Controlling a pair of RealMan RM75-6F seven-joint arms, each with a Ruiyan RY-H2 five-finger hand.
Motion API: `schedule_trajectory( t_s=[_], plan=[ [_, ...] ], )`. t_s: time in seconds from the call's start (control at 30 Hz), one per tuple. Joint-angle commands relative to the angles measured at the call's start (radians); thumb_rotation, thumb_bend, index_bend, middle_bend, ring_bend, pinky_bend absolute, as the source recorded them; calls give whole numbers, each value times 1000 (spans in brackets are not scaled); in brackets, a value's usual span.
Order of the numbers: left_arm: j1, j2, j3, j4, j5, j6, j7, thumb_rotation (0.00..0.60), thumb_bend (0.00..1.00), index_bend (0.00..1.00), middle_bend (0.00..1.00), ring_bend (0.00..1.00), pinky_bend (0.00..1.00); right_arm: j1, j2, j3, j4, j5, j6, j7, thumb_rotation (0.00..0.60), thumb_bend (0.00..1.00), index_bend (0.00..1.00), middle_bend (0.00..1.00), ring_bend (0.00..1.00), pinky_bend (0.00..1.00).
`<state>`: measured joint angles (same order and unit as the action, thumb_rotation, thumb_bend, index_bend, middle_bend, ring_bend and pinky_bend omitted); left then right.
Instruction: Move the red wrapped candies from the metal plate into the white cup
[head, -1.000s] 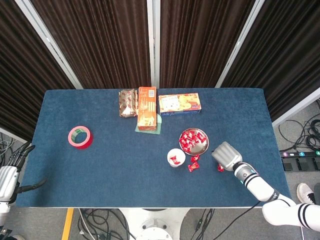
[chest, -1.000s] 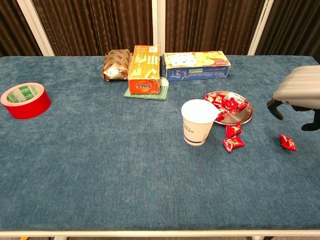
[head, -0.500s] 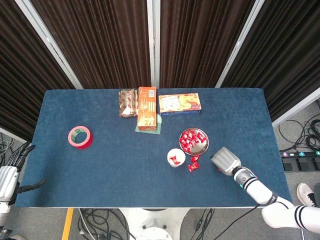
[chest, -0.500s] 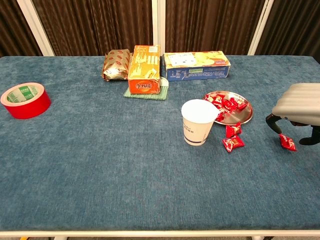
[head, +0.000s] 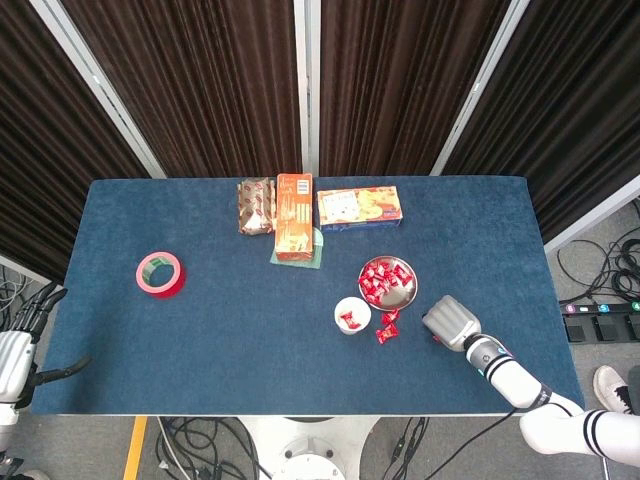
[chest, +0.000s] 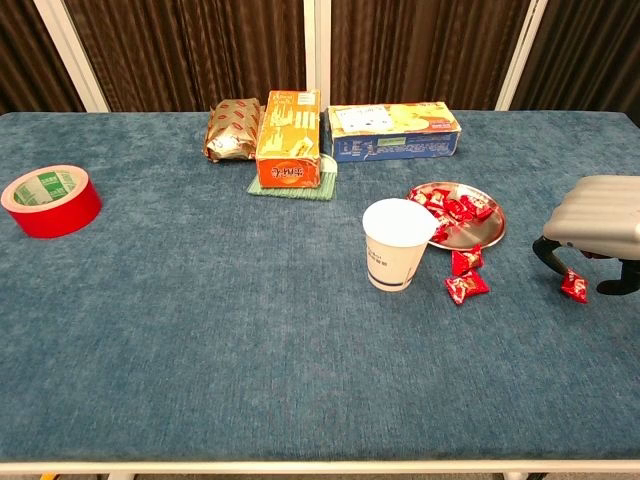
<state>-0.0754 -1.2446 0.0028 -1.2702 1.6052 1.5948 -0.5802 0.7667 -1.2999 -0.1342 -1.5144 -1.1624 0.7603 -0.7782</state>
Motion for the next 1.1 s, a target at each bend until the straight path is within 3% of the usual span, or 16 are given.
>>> schedule_trajectory(
  t_s=[0.03,0.33,0.77,1.03,1.1],
  plan=[
    [-1,-3,-1,5,-2,-3,-2,600,139,126,75,34,111,1,-8,-1,6,6,-4,-3,600,194,463,1000,1000,1000],
    [-3,-10,-4,24,-8,-8,-14,600,138,126,75,34,111,6,-32,-2,22,28,-8,-22,600,195,484,1000,1000,1000],
    [0,-11,-4,35,-4,1,-22,600,139,126,75,34,111,-2,-51,4,27,12,28,-21,600,240,664,1000,1000,1000],
    [0,-6,-6,26,0,10,-24,600,138,126,75,34,111,-13,-3,18,-27,-30,74,11,600,280,690,1000,1000,1000],
    [1,-5,-5,24,1,11,-21,600,138,126,75,34,111,-14,-2,12,-21,-22,64,4,600,264,650,1000,1000,1000]
  ],
)
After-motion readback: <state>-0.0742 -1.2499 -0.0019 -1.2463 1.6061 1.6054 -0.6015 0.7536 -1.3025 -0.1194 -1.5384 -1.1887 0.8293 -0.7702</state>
